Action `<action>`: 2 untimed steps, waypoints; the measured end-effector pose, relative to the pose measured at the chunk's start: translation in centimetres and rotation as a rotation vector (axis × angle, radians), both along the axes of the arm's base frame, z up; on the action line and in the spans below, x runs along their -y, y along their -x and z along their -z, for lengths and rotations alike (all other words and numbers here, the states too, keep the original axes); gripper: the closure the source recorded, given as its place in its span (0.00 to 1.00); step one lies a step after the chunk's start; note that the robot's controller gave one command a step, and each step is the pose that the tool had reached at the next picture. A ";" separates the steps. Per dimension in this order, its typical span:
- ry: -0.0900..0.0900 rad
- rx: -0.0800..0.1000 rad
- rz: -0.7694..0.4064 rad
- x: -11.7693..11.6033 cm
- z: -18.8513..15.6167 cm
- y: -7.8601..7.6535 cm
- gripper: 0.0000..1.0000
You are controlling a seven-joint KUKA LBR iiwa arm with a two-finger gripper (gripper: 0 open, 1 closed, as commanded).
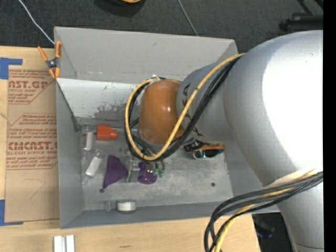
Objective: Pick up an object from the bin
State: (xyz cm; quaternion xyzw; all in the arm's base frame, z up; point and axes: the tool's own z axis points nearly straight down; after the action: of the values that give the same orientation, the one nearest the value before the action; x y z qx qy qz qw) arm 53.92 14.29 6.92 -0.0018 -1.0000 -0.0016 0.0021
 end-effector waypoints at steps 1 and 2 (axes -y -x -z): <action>0.001 -0.004 0.000 0.0 -0.4 0.1 1.00; 0.000 -0.001 0.000 0.0 -1.5 0.1 1.00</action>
Offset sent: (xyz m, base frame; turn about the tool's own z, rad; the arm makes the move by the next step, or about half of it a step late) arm -0.0001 -0.0001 0.0222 0.0000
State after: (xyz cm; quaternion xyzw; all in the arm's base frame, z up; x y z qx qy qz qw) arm 53.84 14.29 8.43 -0.0017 -1.0000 -0.0016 0.0028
